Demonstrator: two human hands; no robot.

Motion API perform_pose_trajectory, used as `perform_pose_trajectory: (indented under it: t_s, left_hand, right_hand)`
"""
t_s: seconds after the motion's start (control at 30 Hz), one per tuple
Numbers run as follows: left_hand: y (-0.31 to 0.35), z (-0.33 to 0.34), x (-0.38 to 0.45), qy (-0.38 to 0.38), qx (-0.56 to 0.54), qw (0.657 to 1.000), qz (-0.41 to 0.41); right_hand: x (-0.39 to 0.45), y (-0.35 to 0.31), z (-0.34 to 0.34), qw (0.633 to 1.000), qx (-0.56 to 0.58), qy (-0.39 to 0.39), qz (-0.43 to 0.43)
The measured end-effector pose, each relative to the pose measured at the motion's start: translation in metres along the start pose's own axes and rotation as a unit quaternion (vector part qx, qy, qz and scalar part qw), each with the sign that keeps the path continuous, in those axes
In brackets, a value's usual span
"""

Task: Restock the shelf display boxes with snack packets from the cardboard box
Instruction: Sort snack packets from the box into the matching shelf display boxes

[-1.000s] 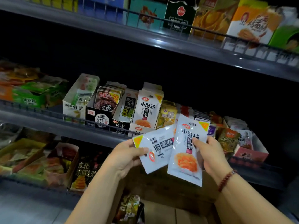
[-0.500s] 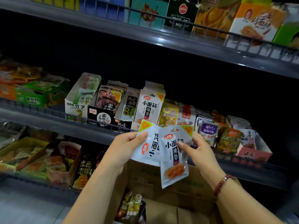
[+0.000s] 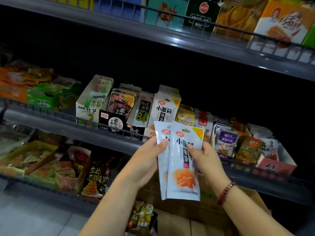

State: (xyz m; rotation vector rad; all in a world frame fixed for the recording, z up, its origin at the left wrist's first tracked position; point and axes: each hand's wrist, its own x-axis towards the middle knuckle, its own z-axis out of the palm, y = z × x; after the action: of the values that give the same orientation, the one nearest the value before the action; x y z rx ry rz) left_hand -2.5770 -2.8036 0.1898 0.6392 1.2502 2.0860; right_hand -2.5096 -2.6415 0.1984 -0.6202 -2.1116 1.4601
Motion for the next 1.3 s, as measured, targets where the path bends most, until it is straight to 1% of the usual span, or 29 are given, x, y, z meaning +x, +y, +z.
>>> perform_pose_trajectory:
  t_s: [0.03, 0.1, 0.17, 0.23, 0.3, 0.4, 0.47, 0.53, 0.57, 0.63, 0.67, 0.73, 0.8, 0.87, 0.9, 0.97, 1.03, 1.1, 1.17, 1.23, 1.3]
  left_hand:
    - [-0.003, 0.004, 0.000, 0.002, 0.009, 1.000, 0.007]
    - [-0.010, 0.008, 0.001, 0.018, 0.060, 0.998, 0.015]
    - [-0.014, 0.010, 0.001, 0.037, 0.127, 0.991, 0.022]
    - [-0.016, 0.009, 0.001, 0.060, 0.179, 0.981, 0.041]
    - [-0.017, 0.011, 0.002, 0.077, 0.207, 0.973, 0.061]
    - [-0.016, 0.013, 0.003, 0.106, 0.203, 0.971, 0.073]
    - [-0.012, 0.010, 0.003, 0.126, 0.195, 0.969, 0.081]
    - [-0.006, 0.002, 0.004, 0.156, 0.200, 0.963, 0.087]
    - [-0.002, -0.003, 0.004, 0.169, 0.200, 0.961, 0.090]
    - [0.004, -0.010, 0.006, 0.178, 0.207, 0.958, 0.092]
    - [0.008, -0.012, 0.009, 0.173, 0.221, 0.955, 0.094]
    - [0.014, -0.015, 0.018, 0.151, 0.262, 0.948, 0.101]
    - [0.021, -0.019, 0.030, 0.138, 0.330, 0.927, 0.112]
    - [0.020, -0.031, 0.043, 0.140, 0.404, 0.896, 0.124]
    - [0.018, -0.039, 0.051, 0.147, 0.446, 0.874, 0.126]
    - [0.014, -0.054, 0.063, 0.156, 0.545, 0.816, 0.115]
    - [0.008, -0.062, 0.072, 0.135, 0.619, 0.768, 0.096]
    - [0.000, -0.065, 0.078, 0.110, 0.664, 0.734, 0.087]
    - [-0.012, -0.067, 0.080, 0.105, 0.700, 0.701, 0.085]
    - [-0.021, -0.071, 0.082, 0.106, 0.719, 0.681, 0.084]
    - [-0.025, -0.072, 0.082, 0.110, 0.726, 0.673, 0.089]
  right_hand:
    - [0.000, -0.001, 0.002, 0.999, -0.035, 0.008, -0.029]
    - [-0.004, -0.002, 0.007, 0.993, -0.090, 0.013, -0.075]
    - [-0.007, -0.005, 0.012, 0.989, -0.105, 0.016, -0.104]
    - [-0.008, -0.008, 0.016, 0.987, -0.100, 0.025, -0.121]
    - [-0.007, -0.010, 0.022, 0.988, -0.082, 0.030, -0.125]
    - [-0.006, -0.011, 0.031, 0.996, -0.009, 0.016, -0.092]
    - [-0.004, -0.015, 0.033, 0.998, 0.047, -0.022, -0.030]
    - [-0.001, -0.019, 0.031, 0.988, 0.108, -0.103, 0.045]
    - [-0.001, -0.021, 0.028, 0.979, 0.116, -0.151, 0.066]
    - [0.003, -0.020, 0.026, 0.968, 0.081, -0.228, 0.060]
    - [0.005, -0.019, 0.027, 0.968, 0.056, -0.243, 0.044]
    - [0.014, -0.021, 0.030, 0.974, 0.038, -0.220, 0.024]
    - [0.029, -0.027, 0.033, 0.987, 0.028, -0.158, 0.006]
    - [0.048, -0.033, 0.036, 0.994, 0.027, -0.098, -0.031]
    - [0.059, -0.035, 0.037, 0.996, 0.018, -0.066, -0.055]
    - [0.079, -0.041, 0.044, 0.995, -0.007, -0.008, -0.103]
    - [0.097, -0.049, 0.052, 0.990, -0.029, 0.033, -0.135]
    - [0.110, -0.056, 0.063, 0.985, -0.059, 0.054, -0.153]
    - [0.119, -0.055, 0.075, 0.983, -0.073, 0.048, -0.162]
    - [0.125, -0.045, 0.087, 0.984, -0.074, 0.034, -0.158]
    - [0.126, -0.033, 0.095, 0.987, -0.084, 0.028, -0.134]
